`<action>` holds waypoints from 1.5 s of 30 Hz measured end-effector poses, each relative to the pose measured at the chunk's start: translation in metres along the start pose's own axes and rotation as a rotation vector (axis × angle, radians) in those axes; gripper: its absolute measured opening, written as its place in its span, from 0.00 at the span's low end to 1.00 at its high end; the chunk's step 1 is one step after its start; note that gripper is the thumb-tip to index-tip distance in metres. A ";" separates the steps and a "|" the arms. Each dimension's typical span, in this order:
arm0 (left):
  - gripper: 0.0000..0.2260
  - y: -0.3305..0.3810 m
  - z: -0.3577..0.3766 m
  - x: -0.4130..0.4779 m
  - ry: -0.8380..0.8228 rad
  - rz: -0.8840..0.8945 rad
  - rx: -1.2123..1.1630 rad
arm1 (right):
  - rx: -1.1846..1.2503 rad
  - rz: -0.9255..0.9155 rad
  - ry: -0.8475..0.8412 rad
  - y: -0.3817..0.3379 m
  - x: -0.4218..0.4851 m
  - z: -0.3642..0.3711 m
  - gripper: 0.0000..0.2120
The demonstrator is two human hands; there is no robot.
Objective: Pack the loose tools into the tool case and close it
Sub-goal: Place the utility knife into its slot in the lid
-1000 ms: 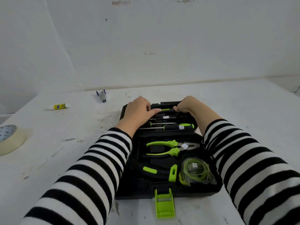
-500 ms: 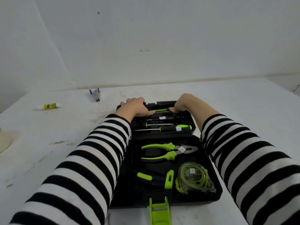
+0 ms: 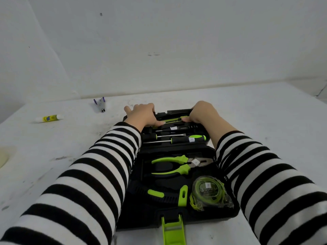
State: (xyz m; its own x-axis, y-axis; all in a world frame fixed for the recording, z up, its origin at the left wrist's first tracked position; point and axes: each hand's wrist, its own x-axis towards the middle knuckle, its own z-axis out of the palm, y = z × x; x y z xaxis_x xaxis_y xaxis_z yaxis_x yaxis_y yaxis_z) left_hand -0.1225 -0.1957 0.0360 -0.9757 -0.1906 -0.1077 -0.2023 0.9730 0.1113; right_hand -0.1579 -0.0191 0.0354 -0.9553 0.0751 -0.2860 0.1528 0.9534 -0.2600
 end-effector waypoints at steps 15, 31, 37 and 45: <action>0.40 -0.037 0.027 -0.038 0.258 -0.316 -0.383 | 0.190 -0.134 0.404 0.013 -0.007 0.041 0.28; 0.29 -0.030 0.009 -0.073 0.634 -0.362 -0.764 | 1.005 -0.454 -0.080 0.047 -0.058 0.023 0.53; 0.26 -0.032 0.012 -0.082 0.683 -0.338 -0.856 | 1.048 -0.411 -0.233 0.070 -0.068 0.037 0.31; 0.22 -0.034 0.017 -0.087 0.790 -0.254 -0.884 | 1.121 -0.252 -0.110 0.053 -0.069 0.041 0.30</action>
State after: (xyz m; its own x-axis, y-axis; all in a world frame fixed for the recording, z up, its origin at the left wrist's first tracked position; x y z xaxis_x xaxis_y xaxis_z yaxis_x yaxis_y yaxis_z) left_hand -0.0295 -0.2097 0.0245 -0.6196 -0.6901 0.3739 -0.0811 0.5301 0.8440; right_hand -0.0736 0.0141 0.0038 -0.9717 -0.1594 -0.1742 0.1526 0.1390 -0.9785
